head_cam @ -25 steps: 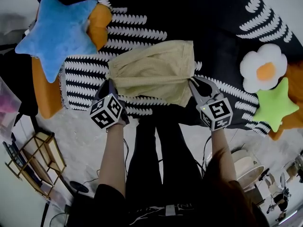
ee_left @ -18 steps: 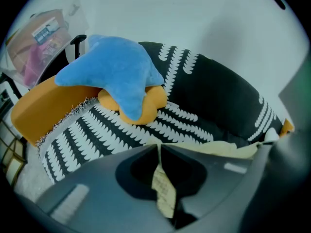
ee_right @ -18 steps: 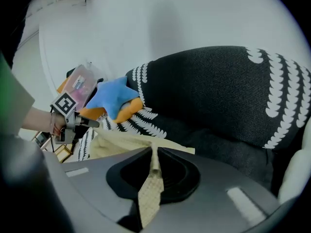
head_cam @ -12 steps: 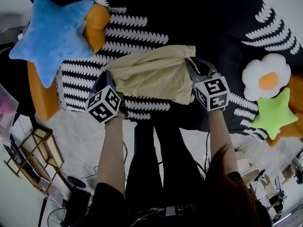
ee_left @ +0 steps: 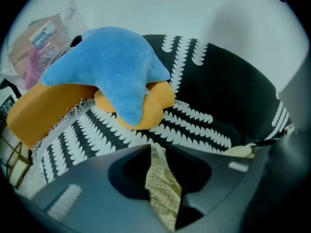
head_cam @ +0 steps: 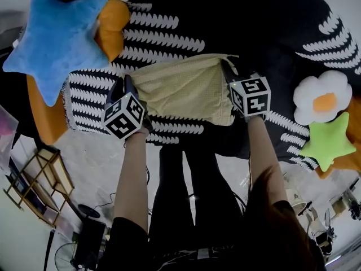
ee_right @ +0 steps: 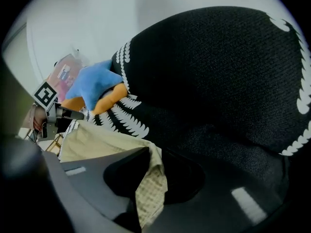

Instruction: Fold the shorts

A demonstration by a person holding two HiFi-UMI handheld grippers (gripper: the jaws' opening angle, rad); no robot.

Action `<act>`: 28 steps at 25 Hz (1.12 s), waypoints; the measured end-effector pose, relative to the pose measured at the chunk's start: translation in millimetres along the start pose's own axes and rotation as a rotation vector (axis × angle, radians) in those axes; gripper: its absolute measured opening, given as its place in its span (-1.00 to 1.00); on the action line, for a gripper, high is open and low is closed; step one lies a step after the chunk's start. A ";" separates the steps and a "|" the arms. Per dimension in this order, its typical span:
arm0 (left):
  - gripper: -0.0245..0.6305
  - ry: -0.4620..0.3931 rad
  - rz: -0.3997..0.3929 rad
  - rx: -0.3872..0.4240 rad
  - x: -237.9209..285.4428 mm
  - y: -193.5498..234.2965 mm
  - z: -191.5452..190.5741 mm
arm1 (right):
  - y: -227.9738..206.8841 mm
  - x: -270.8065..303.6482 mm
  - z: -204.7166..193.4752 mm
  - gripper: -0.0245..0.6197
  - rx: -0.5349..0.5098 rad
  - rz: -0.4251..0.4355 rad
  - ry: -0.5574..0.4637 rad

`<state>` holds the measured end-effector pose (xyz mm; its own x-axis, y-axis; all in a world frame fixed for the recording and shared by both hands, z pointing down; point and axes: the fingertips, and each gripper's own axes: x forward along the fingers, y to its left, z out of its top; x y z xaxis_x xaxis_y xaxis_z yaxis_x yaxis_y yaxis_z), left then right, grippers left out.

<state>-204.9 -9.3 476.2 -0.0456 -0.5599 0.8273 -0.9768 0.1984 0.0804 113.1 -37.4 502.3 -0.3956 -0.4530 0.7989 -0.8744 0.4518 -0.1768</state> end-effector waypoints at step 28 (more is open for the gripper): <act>-0.93 -0.152 0.091 -0.055 -57.7 71.2 -21.4 | 47.4 -37.5 6.5 -0.56 0.146 0.015 -0.197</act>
<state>-267.3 54.3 446.1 -0.1688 -0.6519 0.7393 -0.9545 0.2952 0.0423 84.7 -4.0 460.2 -0.4433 -0.5949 0.6705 -0.8938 0.3501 -0.2803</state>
